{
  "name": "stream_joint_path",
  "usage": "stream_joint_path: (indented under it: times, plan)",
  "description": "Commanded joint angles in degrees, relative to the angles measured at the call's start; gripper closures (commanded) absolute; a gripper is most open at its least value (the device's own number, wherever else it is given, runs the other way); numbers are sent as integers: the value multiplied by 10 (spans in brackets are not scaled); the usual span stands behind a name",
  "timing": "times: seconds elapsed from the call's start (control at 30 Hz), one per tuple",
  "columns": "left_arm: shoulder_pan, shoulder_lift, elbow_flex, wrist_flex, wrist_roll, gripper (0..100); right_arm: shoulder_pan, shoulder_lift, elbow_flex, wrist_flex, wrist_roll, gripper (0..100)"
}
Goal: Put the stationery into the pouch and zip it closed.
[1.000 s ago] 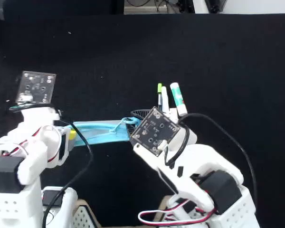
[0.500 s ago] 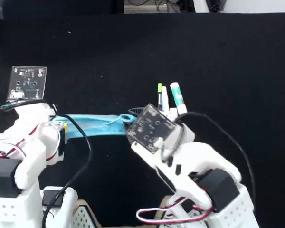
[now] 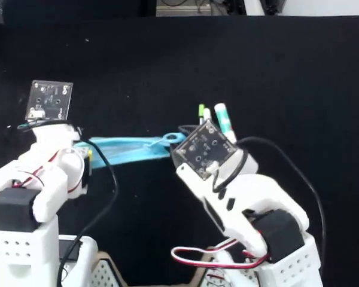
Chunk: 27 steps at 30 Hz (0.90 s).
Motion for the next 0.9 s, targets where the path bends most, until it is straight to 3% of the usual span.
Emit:
stream_joint_path:
  times: [0.0,0.43,0.67,0.87]
  plan:
    - [-8,-5,10,-38,-9,969,48,-4,-30,18,3,988]
    - [-8,-5,16,-37,-9,969,54,-3,35,47,65,988]
    - [-19,-5,34,-37,-11,966,135,-5,36,35,65,988]
    - [-19,-5,37,-40,-9,967,141,-7,28,33,62,988]
